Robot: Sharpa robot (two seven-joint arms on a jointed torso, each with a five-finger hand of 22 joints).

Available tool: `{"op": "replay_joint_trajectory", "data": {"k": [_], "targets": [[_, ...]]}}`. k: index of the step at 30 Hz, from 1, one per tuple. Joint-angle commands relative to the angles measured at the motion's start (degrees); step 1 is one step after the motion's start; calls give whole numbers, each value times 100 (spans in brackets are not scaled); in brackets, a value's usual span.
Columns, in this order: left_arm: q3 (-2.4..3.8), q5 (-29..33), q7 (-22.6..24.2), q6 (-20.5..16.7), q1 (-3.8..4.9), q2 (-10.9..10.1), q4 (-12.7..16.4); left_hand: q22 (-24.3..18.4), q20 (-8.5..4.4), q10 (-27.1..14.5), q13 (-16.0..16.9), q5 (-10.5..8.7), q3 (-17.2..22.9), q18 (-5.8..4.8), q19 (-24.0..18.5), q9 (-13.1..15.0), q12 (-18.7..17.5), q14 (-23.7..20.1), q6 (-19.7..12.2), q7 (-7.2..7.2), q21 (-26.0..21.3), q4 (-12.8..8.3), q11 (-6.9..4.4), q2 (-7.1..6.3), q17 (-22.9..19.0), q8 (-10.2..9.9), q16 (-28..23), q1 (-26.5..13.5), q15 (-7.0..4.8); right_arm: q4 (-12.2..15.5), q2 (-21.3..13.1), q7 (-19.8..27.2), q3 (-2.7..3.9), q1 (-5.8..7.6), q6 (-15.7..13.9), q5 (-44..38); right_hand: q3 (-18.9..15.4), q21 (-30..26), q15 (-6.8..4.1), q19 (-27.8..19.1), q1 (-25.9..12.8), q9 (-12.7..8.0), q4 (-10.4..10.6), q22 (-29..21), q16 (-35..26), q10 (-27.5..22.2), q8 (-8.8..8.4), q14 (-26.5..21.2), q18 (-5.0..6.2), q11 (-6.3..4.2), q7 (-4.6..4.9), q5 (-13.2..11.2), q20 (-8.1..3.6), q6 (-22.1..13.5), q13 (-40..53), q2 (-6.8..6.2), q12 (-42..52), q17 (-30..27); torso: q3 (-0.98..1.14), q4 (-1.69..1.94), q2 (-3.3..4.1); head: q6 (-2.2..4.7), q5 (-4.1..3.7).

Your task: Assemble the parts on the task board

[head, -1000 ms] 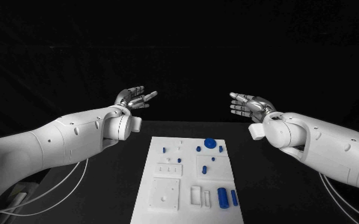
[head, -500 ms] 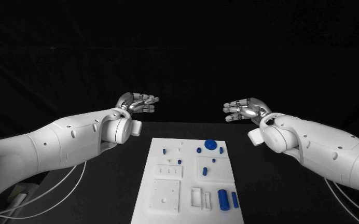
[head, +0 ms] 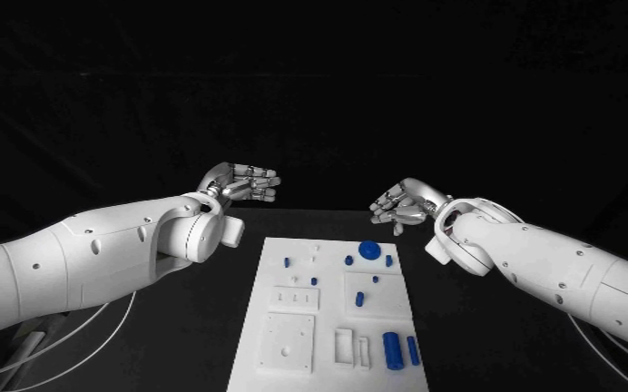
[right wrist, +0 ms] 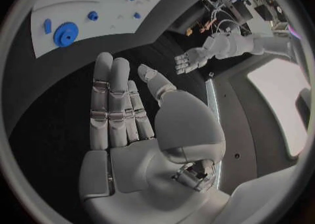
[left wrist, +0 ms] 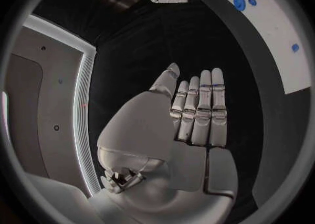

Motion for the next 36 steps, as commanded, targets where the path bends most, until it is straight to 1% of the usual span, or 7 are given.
{"op": "replay_joint_trajectory", "data": {"k": [1,5,13,17,19,28,36], "targets": [[10,-193,157,140,44,-97,244,68,-6,33,5,18,-2,-79,-81,-1,6,39,5,23,107,-78,-4,17,0,2,-38,-76,-10,109,39,-304,4,-3,31,-1774,100,267,-1,-82,-49,2,3,285,371,-64,-5,107,115,16,-9,-6,31,-27,5,-79,24,240,-26,64,160,38,-30],[13,-241,181,159,66,-178,461,124,-6,77,5,14,-10,-79,-140,0,9,53,-13,26,201,-157,-18,24,3,1,-30,-131,-15,183,115,-504,5,-6,18,-2439,117,542,24,-83,-41,0,12,606,718,-169,-7,35,99,40,-25,-89,21,-92,5,-156,21,378,-36,124,249,34,-44],[8,-305,175,214,75,-210,653,150,-22,187,5,14,-4,-94,-166,2,9,86,26,10,252,-208,-57,50,7,5,2,-169,-37,321,239,-759,5,-70,91,-3237,-61,614,46,-43,15,1,27,1028,1062,-235,-8,-56,39,50,-48,-188,11,-91,4,-145,16,231,-72,216,435,70,-112],[6,-323,174,230,76,-209,682,164,-28,170,5,13,-6,-104,-189,1,8,73,35,9,284,-255,-51,62,4,2,14,-202,-35,342,296,-946,5,-106,81,-3573,-91,602,53,43,25,0,43,1177,1168,-296,-7,-53,25,55,-78,-231,14,-128,6,-172,17,164,-82,239,491,66,-130],[5,-329,174,241,76,-209,699,165,-23,120,5,15,-10,-103,-200,0,7,61,29,13,287,-270,-34,60,2,2,11,-209,-28,349,323,-1098,4,-125,68,-3794,-60,612,54,78,65,1,43,1223,1200,-329,-8,-40,19,62,-79,-392,14,-122,5,-186,18,109,-88,258,531,67,-154],[1,-336,159,308,75,-202,741,146,18,-202,6,7,-67,-75,-222,-1,9,22,-31,47,278,-317,68,52,0,0,-3,-231,12,337,375,-1441,2,-174,122,-4258,142,450,88,165,248,1,390,1476,1432,-512,-4,-92,36,107,-61,-622,48,-199,4,-436,22,-230,-100,282,664,78,-217],[1,-337,156,339,74,-210,784,120,29,-199,7,7,-132,-61,-212,0,11,22,-36,47,269,-343,66,92,3,2,2,-242,12,290,402,-1464,-3,-227,195,-4298,152,158,99,259,320,-1,518,1797,1542,-571,-8,-123,39,120,-57,-632,57,-210,3,-483,19,-384,-91,304,753,73,-249]]}}
